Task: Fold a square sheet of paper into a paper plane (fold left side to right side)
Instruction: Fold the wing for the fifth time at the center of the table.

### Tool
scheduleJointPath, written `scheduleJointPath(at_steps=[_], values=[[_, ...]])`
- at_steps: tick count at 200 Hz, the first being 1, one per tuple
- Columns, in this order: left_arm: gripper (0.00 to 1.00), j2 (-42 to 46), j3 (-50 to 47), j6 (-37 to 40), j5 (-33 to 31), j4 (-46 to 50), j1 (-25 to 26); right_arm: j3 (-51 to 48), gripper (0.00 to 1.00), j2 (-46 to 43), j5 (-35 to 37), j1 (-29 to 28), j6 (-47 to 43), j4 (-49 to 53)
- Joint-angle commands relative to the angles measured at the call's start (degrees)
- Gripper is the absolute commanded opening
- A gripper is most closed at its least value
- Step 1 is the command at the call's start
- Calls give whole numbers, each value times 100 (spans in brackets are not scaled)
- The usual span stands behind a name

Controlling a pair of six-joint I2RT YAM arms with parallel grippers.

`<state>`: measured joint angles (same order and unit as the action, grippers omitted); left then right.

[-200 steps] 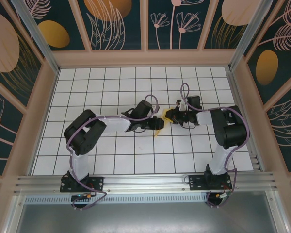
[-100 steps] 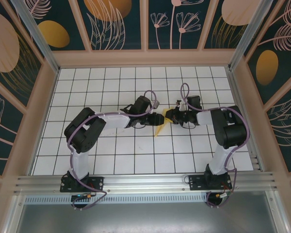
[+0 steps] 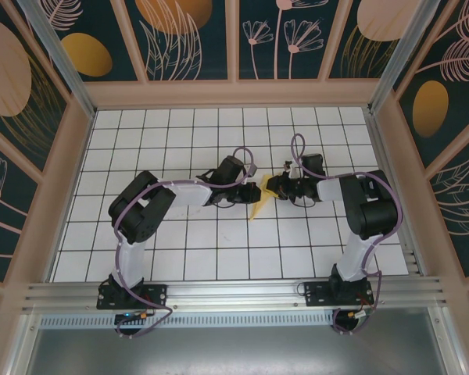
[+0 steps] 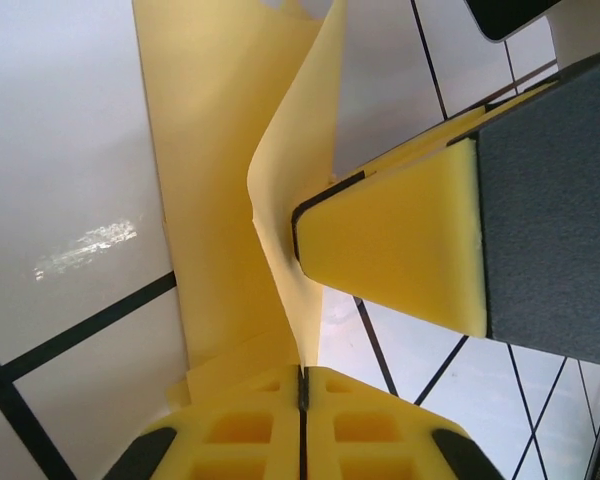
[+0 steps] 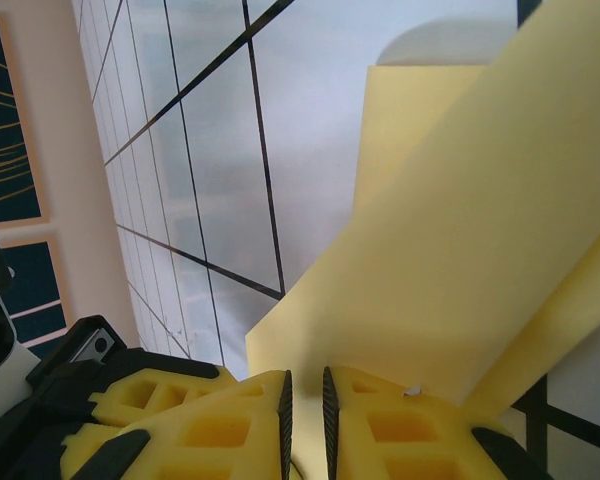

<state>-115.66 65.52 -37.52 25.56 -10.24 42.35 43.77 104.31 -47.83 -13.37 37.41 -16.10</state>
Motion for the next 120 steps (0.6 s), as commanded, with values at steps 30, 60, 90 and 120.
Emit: scheduleJointPath(at_steps=[30, 60, 90, 120], values=[[4, -264, 118, 281, -18, -10, -119, 23, 21, -176, 93, -8, -249, 139], [3, -316, 137, 359, -7, -13, -136, -10, 22, -371, 102, 72, -375, 257], [3, -335, 128, 368, 56, -65, -144, -94, 23, -674, 167, 261, -499, 430], [3, -361, 120, 354, 181, -159, -140, -102, 20, -803, 164, 312, -517, 501]])
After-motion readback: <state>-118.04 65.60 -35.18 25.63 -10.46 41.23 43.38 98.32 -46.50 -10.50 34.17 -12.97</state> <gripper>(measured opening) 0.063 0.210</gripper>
